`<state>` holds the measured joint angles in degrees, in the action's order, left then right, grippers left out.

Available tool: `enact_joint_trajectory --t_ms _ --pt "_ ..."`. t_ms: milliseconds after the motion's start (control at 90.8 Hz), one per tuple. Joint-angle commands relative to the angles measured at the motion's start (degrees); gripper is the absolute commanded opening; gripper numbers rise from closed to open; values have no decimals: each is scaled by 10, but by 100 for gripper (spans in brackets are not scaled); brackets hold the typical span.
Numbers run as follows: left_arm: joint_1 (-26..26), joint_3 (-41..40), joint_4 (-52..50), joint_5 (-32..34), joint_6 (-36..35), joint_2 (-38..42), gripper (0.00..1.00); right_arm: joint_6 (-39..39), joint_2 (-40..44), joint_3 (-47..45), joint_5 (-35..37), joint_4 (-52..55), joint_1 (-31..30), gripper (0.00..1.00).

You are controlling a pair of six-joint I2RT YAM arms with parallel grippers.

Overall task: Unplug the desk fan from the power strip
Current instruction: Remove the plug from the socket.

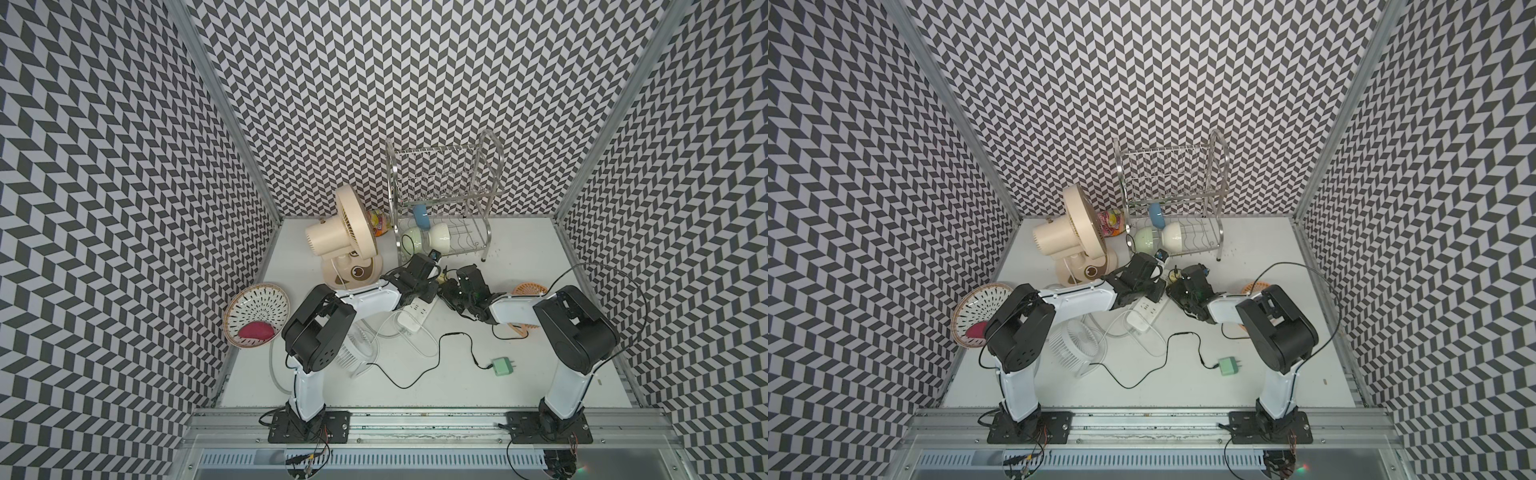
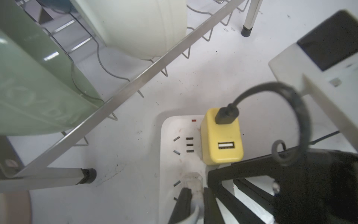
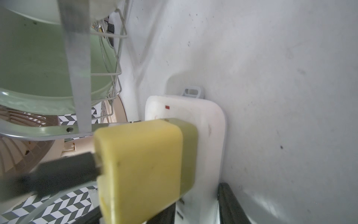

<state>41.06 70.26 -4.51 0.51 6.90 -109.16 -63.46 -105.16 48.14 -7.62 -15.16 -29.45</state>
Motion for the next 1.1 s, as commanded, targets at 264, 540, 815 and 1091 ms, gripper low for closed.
enact_joint_trajectory --t_ms 264,540,815,1091 --pt "32 8 59 -18 -24 70 3 11 -45 -16 36 102 -1 35" --pt "-23 -3 100 -160 38 44 2 28 -19 -25 36 116 -29 34" --pt "42 -6 108 -23 -56 82 0 18 -44 -26 29 116 -38 34" --pt "-6 -30 151 -144 17 87 0 11 -52 -34 32 117 -38 34"
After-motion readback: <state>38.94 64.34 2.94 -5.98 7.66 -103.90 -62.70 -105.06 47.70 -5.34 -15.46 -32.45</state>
